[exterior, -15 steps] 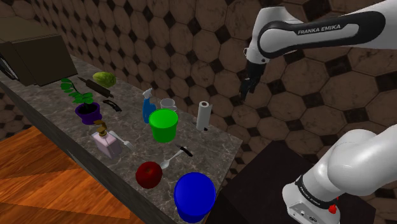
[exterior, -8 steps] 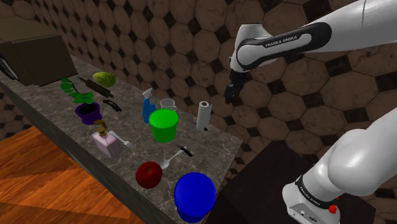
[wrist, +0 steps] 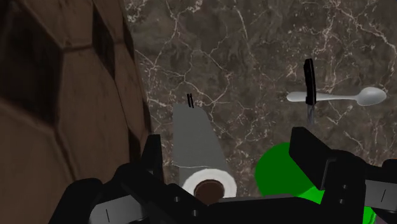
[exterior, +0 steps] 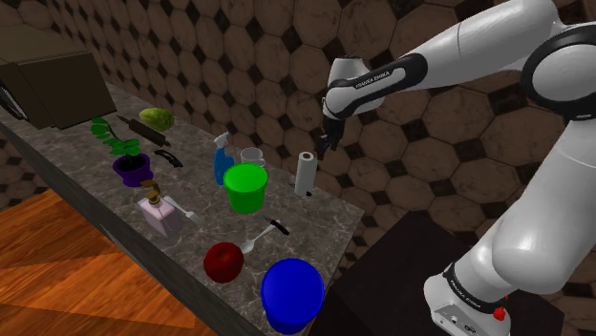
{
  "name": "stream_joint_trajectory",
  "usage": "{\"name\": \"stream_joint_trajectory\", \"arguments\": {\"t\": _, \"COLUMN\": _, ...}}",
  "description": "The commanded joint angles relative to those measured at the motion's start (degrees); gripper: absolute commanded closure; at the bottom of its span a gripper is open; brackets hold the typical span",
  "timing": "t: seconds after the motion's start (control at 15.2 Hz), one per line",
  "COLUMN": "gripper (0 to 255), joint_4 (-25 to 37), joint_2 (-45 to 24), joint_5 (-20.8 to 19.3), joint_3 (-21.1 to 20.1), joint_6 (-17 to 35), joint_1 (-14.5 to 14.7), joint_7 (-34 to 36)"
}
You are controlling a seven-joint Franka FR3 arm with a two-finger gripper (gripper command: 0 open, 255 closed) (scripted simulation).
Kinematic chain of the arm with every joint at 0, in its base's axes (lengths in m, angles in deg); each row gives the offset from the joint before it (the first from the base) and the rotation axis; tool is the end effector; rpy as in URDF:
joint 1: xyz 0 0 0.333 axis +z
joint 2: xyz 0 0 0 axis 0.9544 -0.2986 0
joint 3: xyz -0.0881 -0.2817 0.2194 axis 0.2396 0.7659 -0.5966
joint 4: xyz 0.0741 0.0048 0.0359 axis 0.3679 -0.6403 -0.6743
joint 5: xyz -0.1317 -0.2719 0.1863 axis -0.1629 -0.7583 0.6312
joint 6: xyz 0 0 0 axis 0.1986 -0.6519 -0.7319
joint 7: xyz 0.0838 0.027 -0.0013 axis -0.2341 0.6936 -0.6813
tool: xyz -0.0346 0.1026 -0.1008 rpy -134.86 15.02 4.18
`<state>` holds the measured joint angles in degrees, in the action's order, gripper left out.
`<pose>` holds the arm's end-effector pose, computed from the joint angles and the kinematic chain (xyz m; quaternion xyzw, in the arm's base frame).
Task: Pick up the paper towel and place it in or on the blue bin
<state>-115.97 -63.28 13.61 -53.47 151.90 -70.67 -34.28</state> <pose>0.5422 -0.0120 0.3674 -0.9952 -0.0949 0.0163 0.0194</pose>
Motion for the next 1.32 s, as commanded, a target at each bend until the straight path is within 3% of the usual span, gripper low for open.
{"name": "stream_joint_trajectory", "arguments": {"t": 0.0, "gripper": 0, "joint_4": 3.96, "joint_2": -4.47, "joint_5": 0.51, "joint_3": -0.27, "joint_6": 0.93, "joint_1": 0.07, "joint_7": -0.31}}
{"name": "stream_joint_trajectory", "arguments": {"t": 0.26, "gripper": 0, "joint_4": 11.46, "joint_2": -13.19, "joint_5": 1.36, "joint_3": -0.79, "joint_6": 2.83, "joint_1": -0.13, "joint_7": -1.10}}
{"name": "stream_joint_trajectory", "arguments": {"t": 0.79, "gripper": 0, "joint_4": 10.59, "joint_2": -16.90, "joint_5": 1.79, "joint_3": -1.08, "joint_6": 7.41, "joint_1": -0.16, "joint_7": -1.38}}
{"name": "stream_joint_trajectory", "arguments": {"t": 1.25, "gripper": 0, "joint_4": 10.59, "joint_2": -16.90, "joint_5": 1.80, "joint_3": -1.08, "joint_6": 7.41, "joint_1": -0.16, "joint_7": -1.38}}
